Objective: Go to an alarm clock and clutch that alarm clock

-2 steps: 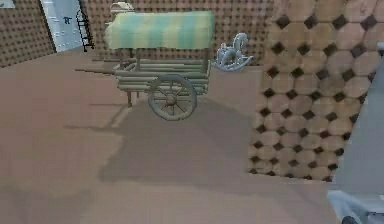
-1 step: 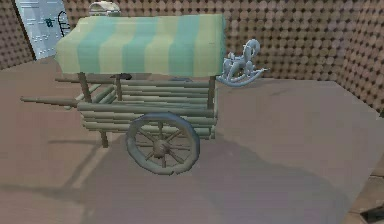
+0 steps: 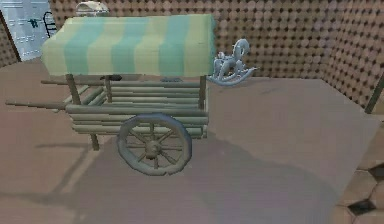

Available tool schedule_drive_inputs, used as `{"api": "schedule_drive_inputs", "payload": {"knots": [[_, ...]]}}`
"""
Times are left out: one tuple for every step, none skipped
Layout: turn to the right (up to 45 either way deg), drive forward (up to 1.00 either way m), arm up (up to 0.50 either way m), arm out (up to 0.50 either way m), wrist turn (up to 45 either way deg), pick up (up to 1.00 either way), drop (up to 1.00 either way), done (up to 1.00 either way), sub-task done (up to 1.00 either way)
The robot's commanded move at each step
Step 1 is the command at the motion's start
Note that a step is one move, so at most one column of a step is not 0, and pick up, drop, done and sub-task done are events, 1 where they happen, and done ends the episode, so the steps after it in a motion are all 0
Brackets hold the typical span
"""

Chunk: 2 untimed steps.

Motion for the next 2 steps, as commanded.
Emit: {"api": "schedule_drive_inputs", "payload": {"knots": [[-18.0,0.00,0.00,0.00,0.0,0.00,0.00,0.00,0.00],[0.0,0.25,0.00,0.00,0.0,0.00,0.00,0.00,0.00]]}}
